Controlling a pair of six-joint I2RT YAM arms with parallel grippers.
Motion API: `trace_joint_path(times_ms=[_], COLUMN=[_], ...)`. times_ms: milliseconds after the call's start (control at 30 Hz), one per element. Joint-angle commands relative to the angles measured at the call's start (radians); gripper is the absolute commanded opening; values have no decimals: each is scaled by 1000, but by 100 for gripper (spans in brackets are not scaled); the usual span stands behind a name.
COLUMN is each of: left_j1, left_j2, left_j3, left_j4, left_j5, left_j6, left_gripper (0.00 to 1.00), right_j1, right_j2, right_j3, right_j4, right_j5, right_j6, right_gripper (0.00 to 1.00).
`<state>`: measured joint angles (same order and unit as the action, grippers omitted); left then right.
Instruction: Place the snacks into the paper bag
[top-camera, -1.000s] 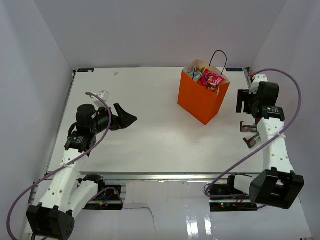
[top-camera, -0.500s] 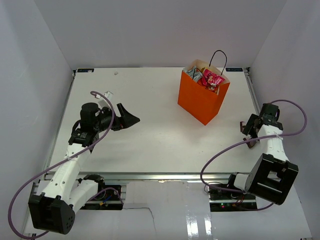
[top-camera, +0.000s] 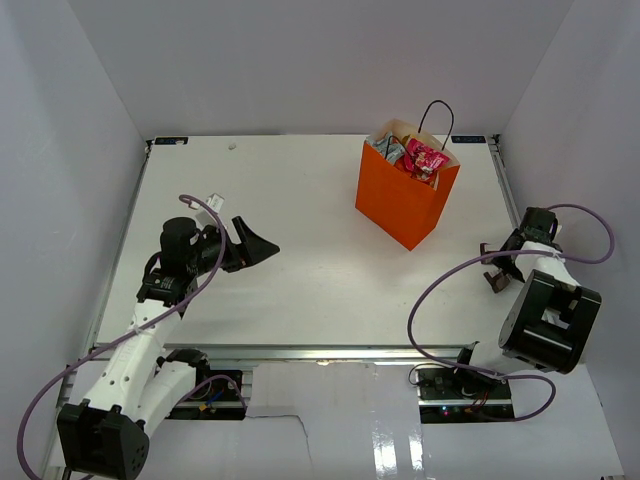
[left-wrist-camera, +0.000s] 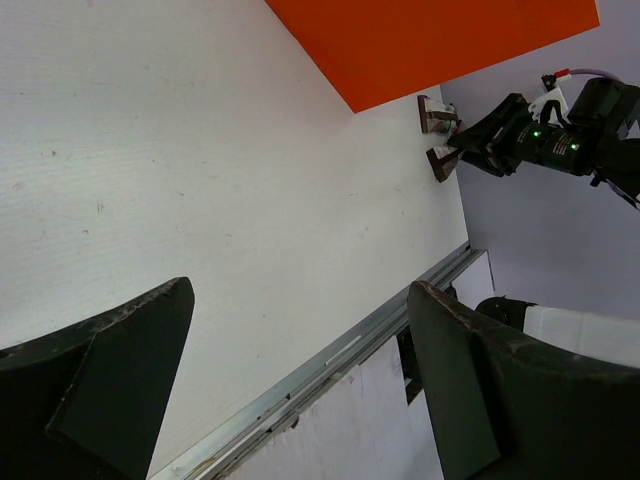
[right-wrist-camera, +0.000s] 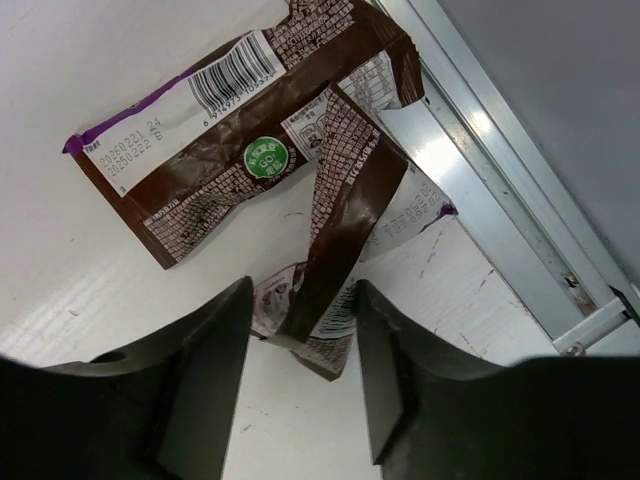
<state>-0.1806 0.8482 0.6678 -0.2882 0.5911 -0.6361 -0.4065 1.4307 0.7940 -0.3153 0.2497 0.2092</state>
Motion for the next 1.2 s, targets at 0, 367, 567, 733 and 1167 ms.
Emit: trace_joint_path(times_ms=[0, 367, 567, 733, 1167], left_j1=[0, 0, 0, 0, 0], left_j2=[-23, 9, 0, -1, -8], left_j3=[-8, 21, 21, 15, -2], left_j4=[-2, -2, -2, 9, 35], left_j5=[-4, 3, 13, 18, 27], left_j6=[-8, 15, 27, 36, 44], left_gripper=[98, 98, 98, 98, 98], right_j1=[-5, -5, -6, -6, 285], right_j2=[-10, -87, -237, -332, -270], right_j3=[-30, -88, -56, 65, 574], right_j4=[76, 78, 25, -69, -97], right_j5=[-24, -75, -297, -639, -1037], right_j6=[18, -25, -155, -425, -794], right_gripper=[49, 23, 8, 8, 8])
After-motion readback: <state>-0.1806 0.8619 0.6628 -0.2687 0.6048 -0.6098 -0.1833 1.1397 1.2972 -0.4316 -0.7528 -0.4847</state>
